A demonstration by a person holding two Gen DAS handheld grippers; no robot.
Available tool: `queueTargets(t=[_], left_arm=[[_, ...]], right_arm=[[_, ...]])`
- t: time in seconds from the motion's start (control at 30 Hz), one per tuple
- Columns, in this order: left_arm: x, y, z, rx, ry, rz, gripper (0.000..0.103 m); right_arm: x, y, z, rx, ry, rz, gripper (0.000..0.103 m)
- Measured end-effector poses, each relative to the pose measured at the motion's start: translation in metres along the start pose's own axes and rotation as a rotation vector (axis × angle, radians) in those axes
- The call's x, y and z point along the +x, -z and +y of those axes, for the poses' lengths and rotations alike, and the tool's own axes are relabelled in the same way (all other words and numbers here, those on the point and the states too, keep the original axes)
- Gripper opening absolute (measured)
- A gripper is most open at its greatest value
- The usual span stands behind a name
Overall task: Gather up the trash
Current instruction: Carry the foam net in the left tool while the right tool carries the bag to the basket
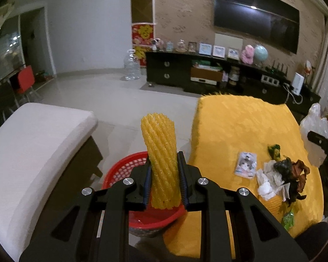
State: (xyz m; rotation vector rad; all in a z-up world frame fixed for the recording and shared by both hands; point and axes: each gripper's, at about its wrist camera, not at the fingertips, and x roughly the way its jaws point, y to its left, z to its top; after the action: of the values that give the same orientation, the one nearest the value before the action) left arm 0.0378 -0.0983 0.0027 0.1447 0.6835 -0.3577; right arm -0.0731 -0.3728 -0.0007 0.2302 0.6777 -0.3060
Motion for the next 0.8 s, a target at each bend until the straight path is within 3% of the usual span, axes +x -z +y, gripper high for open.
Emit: queueTargets(t=[0.33,0.8], left_arm=[[-0.022,0.008,0.042,-0.067,-0.082,-0.015,0.02],[-0.016,0.014,0.065,-0.111,-0.122,0.013,0.02]], right_arm=[[-0.01,-0.007,0.084,-0.119,-0.163,-0.016,0.049],[0.003,0.005,0.152,-0.209,-0.297,0.035,0.049]])
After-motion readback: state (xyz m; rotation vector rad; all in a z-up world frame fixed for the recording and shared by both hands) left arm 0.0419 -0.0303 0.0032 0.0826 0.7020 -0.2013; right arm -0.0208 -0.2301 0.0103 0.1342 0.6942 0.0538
